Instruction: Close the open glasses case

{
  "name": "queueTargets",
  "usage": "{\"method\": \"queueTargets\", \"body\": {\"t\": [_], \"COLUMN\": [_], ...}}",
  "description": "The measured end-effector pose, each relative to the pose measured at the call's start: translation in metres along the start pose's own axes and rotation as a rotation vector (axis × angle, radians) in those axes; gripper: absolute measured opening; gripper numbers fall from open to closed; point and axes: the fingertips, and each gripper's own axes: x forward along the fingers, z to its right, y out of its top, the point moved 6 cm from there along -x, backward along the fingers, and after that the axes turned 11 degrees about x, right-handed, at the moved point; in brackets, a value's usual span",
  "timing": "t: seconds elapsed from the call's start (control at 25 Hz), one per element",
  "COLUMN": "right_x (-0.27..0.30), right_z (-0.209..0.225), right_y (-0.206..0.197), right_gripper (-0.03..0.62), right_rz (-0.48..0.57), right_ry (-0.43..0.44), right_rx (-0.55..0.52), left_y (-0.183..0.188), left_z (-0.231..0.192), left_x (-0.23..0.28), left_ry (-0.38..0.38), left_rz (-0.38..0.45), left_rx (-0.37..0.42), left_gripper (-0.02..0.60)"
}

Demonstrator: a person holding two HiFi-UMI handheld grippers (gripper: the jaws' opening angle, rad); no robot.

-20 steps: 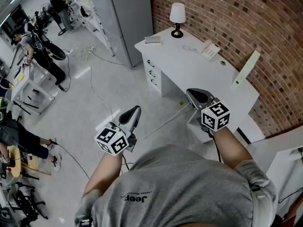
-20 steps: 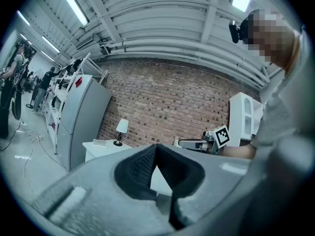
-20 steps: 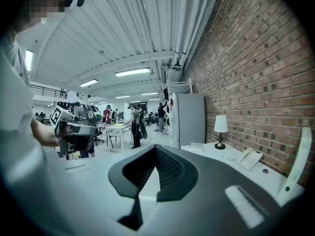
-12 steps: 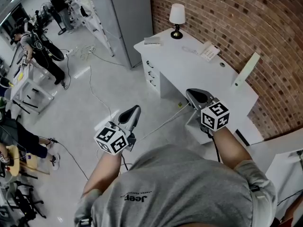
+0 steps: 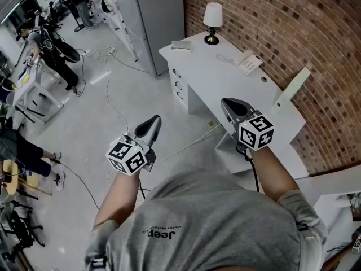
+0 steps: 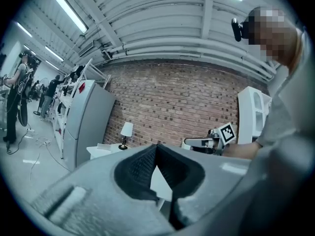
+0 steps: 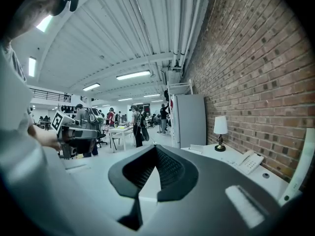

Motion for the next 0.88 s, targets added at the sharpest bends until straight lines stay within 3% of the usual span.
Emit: {"method": "queueTargets", "body": {"t": [0.24,0.44,0.68,0.88], "right_x": [-0.004,0.018,0.073,0.146], "right_z": [0.020,0.024,0.030,0.029], "right_y": [0.001,-0.005,-0.005,0.008], "right_gripper": [0.009,0.009,0.009,0.009], "right_rz": [-0.007,-0.023,-0.044,-0.032], "right_ry": [0.038,0.057,0.026,-0.011], "right_rx": [0.002,0.016,0.014,0.023], "left_y": [0.002,-0.005,-0.016,-0.014], "left_z": [0.013,-0.006,-0.064,-0.146], "left_x": [0.007,0.004,0.025,0.051], "left_ry": [0.051,0.080,0.034,-0.037], "left_rz": [-0.005,-0.017,-0.015,-0.006], "left_rx": [-0.004,-0.015,-0.031,-0.034], "left_gripper": [-0.003,-0.003,-0.003,-0.003]}}
